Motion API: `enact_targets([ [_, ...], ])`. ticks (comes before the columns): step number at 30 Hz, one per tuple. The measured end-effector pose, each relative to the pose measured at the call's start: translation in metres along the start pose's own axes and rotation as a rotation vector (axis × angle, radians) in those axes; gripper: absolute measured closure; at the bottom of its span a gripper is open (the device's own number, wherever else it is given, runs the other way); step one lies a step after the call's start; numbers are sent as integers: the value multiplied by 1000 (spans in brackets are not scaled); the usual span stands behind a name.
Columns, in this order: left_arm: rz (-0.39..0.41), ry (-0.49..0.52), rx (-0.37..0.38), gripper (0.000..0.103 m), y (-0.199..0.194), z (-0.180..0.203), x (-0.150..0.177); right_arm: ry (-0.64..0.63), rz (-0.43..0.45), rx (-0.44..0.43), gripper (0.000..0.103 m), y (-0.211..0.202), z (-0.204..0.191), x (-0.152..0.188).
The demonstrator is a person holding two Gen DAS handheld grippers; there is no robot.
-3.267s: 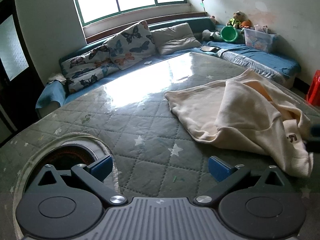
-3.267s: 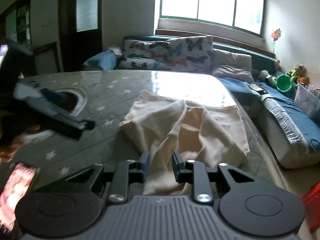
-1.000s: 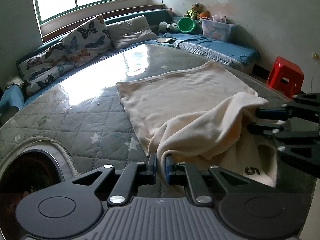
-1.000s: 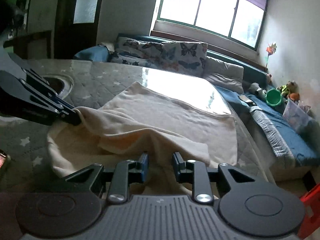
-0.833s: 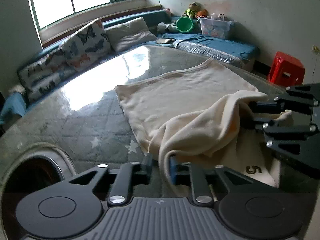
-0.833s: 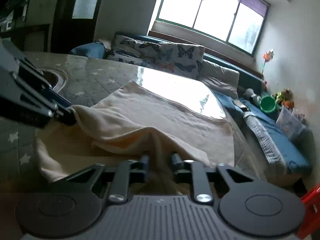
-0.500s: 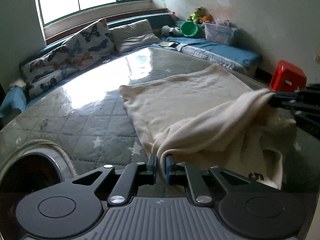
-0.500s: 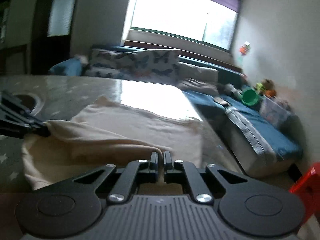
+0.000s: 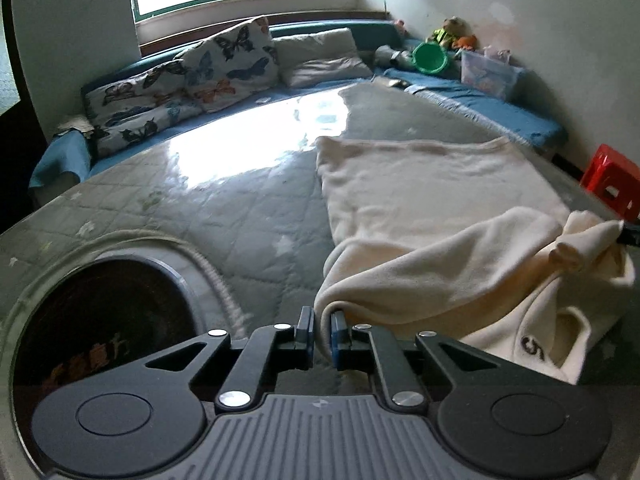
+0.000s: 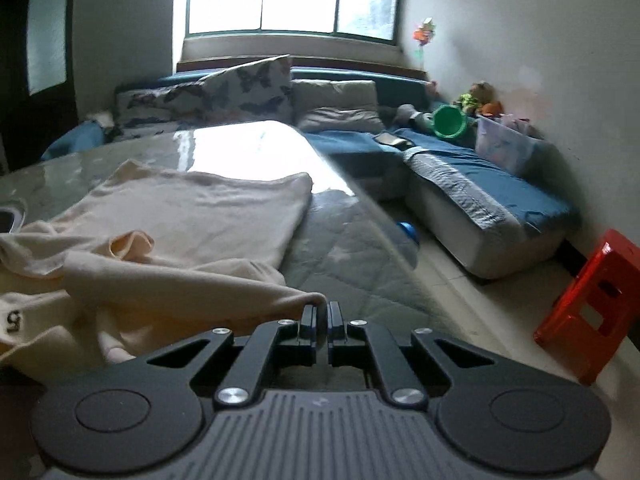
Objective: Fold clothes
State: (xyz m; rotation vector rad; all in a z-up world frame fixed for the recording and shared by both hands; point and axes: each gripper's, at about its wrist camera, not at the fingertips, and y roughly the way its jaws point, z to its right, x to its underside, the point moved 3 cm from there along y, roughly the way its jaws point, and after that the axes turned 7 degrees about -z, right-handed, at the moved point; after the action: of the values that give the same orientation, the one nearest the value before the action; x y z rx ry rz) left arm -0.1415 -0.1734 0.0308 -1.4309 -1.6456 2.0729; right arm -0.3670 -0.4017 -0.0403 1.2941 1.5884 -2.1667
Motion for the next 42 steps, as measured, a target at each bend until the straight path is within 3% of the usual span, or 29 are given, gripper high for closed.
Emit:
enact_targets([
  [5, -6, -31, -33, 94, -1, -16, 6, -68, -16, -24, 99, 19, -28, -4],
  [13, -7, -146, -113, 94, -16, -77, 21, -217, 12, -86, 99, 35, -104, -27],
  [22, -18, -299, -202, 94, -46, -144, 68, -339, 22, -199, 99, 49, -195, -57],
  [30, -37, -387, -237, 90, -64, -170, 107, -479, 35, -263, 99, 48, -266, -65],
  [36, -22, -374, -259, 72, -72, -174, 116, -539, 4, -279, 95, 34, -256, -65],
  [38, -16, -352, -258, 70, -75, -174, 116, -563, -5, -282, 88, 27, -248, -63],
  [42, 10, -303, -275, 57, -86, -171, 119, -664, 41, -272, 78, 4, -232, -56],
])
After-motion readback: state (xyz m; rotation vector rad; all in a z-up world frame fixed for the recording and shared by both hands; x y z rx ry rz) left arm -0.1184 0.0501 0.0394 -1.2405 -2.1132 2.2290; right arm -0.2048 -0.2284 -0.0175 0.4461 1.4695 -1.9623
